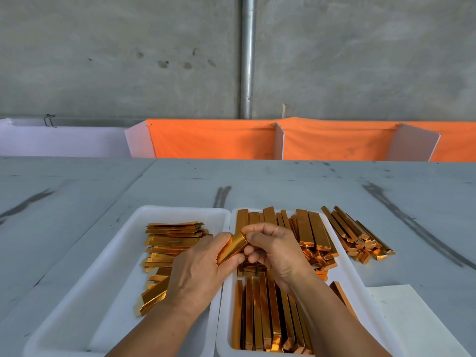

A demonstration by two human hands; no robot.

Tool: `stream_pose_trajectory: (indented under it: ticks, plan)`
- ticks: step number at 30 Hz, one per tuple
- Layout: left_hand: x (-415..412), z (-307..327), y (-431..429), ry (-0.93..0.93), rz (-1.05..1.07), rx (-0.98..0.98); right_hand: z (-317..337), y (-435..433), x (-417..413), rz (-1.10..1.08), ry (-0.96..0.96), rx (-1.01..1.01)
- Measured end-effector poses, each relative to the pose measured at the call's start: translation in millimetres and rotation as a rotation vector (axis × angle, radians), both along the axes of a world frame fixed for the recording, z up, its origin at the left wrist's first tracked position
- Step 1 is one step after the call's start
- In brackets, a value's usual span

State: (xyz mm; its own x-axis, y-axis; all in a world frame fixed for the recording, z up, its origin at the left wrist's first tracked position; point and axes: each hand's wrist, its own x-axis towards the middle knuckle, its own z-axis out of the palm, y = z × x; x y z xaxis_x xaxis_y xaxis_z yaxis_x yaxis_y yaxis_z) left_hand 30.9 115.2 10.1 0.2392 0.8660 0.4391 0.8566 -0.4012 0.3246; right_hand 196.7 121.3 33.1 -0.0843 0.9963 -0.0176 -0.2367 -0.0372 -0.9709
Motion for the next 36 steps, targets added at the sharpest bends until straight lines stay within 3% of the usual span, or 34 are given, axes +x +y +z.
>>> stream_pose_trajectory:
  ticks: [27,36]
  plan:
    - [-0.1,-4.0,2.4,-0.054,0.067,0.063,-9.5,3.9,-2.6,0.0,-0.011,0.066]
    - [-1.5,-4.8,3.5,-0.057,0.091,0.071,-13.5,2.3,-3.3,-0.007,-0.113,0.151]
